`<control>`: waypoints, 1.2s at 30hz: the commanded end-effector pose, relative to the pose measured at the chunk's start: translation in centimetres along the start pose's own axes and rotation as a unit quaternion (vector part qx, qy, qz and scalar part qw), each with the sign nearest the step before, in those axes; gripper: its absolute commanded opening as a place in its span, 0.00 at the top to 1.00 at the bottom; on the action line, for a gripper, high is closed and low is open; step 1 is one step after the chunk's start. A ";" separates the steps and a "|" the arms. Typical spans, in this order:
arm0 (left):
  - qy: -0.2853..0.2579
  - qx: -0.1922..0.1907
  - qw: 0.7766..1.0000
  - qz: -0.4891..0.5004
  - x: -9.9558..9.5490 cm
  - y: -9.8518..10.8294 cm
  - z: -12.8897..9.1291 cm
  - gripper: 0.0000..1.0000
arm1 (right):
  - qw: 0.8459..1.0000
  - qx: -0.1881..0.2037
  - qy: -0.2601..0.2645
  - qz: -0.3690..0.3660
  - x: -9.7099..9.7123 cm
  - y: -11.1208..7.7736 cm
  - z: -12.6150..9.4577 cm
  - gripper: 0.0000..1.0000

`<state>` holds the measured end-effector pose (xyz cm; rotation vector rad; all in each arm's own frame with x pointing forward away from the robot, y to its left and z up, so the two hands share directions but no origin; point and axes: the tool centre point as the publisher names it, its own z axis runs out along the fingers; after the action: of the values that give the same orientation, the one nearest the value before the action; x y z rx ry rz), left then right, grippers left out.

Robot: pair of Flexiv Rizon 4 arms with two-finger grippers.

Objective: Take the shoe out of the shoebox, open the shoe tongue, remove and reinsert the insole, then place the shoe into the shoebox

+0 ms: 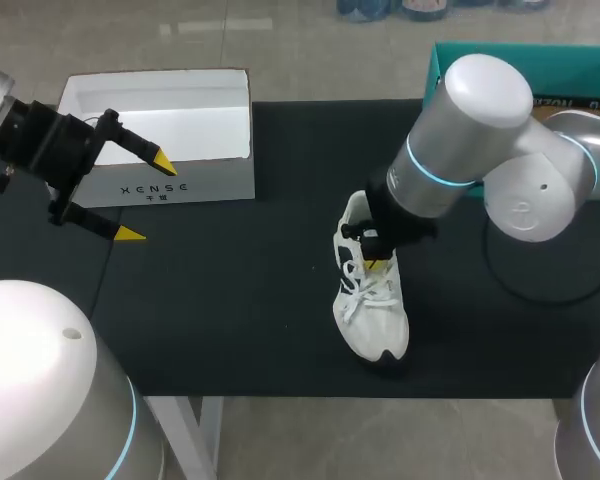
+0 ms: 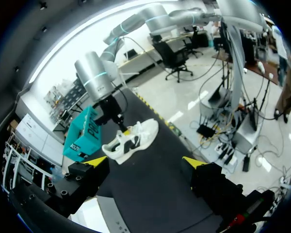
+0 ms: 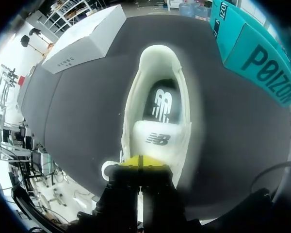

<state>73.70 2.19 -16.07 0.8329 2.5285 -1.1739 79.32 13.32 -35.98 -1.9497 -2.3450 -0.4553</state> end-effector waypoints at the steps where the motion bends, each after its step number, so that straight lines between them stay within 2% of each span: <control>1: 0.002 -0.001 1.000 0.000 0.0 0.0 0.0 0.00 | 1.000 0.000 0.001 -0.001 0.3 0.1 0.3 1.00; 5: 0.002 -0.001 1.000 0.000 0.0 0.0 0.0 0.00 | 1.000 -0.004 0.000 -0.003 0.1 0.0 -0.7 1.00; 10: 0.002 -0.001 1.000 0.000 0.0 0.0 0.0 0.00 | 1.000 -0.012 -0.008 -0.021 -0.3 0.5 -3.1 1.00; 15: 0.002 -0.001 1.000 0.000 0.0 0.0 0.0 0.00 | 0.996 -0.008 0.007 -0.086 -0.2 1.2 -4.8 1.00; 17: 0.002 -0.001 1.000 0.000 0.0 0.0 0.0 0.00 | 0.987 -0.012 0.045 -0.151 0.2 1.7 -5.5 1.00; 18: 0.002 -0.001 1.000 0.000 0.0 0.0 0.0 0.00 | 0.985 -0.016 0.046 -0.168 0.3 1.8 -5.6 1.00; 19: 0.002 -0.001 1.000 0.000 0.0 0.0 0.0 0.00 | 0.974 -0.022 0.067 -0.213 0.5 2.0 -5.8 1.00; 21: 0.002 -0.001 1.000 0.000 0.0 0.0 0.0 0.00 | 0.965 -0.029 0.069 -0.251 0.6 2.2 -5.8 1.00; 24: 0.002 -0.001 1.000 0.000 0.0 0.0 0.0 0.00 | 0.944 -0.010 0.096 -0.316 0.8 2.6 -5.6 1.00; 28: 0.002 -0.001 1.000 0.000 0.0 0.0 0.0 0.00 | 0.913 0.008 0.096 -0.397 1.4 3.0 -5.6 1.00; 31: 0.002 -0.001 1.000 0.000 0.0 0.0 0.0 0.00 | 0.910 0.007 0.086 -0.405 1.9 3.3 -5.8 1.00; 33: 0.002 -0.001 1.000 0.000 0.0 0.0 0.0 0.00 | 0.919 -0.008 0.094 -0.383 2.4 3.4 -6.0 1.00; 34: 0.002 -0.001 1.000 0.000 0.0 0.0 0.0 0.00 | 0.929 -0.011 0.080 -0.362 2.8 3.4 -6.1 0.71; 35: 0.002 -0.001 1.000 0.000 0.0 0.0 0.0 0.00 | 0.935 -0.019 0.073 -0.348 3.1 3.4 -6.1 0.00; 36: 0.002 -0.001 1.000 0.000 0.0 0.0 0.0 0.00 | 0.940 -0.031 0.083 -0.330 3.5 3.3 -6.4 0.00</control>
<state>73.70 2.19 -16.07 0.8330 2.5285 -1.1739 81.19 14.71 -28.60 -0.9448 -2.8627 -0.6648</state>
